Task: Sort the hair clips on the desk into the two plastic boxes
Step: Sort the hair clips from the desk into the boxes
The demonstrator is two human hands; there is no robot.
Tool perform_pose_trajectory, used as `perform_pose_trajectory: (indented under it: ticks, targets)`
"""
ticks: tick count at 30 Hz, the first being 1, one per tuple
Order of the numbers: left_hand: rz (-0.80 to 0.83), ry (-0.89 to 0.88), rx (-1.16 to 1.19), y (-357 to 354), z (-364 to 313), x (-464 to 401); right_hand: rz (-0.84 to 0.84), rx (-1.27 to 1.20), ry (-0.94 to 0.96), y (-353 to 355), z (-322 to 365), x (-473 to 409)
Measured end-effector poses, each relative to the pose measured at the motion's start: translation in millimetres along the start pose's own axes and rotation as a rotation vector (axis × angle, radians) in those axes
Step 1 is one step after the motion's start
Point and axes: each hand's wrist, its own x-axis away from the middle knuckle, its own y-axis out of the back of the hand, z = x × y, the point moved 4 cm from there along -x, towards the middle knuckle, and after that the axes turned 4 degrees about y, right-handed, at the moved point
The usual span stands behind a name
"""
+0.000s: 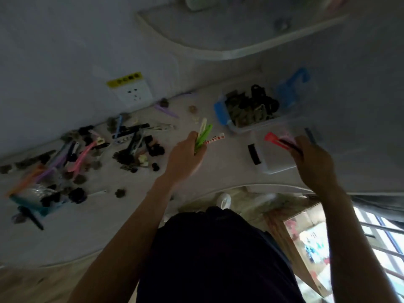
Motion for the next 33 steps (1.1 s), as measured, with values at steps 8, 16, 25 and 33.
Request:
perform_pose_trajectory:
  ticks: [8,16,25,33]
  targets:
    - [0.127,-0.065,-0.015,-67.7,-77.5,-7.4,0.233,0.228,0.279,-38.2,-41.4,-51.8]
    - [0.101,-0.269,-0.239,-110.1,-136.5,-31.7,0.156,-0.145,0.208,-33.2,-68.5,-34.3]
    - [0.341,-0.209,-0.646,-174.5,-143.5,-57.1,-0.14,-0.183,0.045,-13.4,-79.0,-4.4]
    - [-0.215,-0.476,-0.175,-86.6,-95.4,-3.0,-0.146,-0.3,0.246,-15.0,-15.1,-13.5]
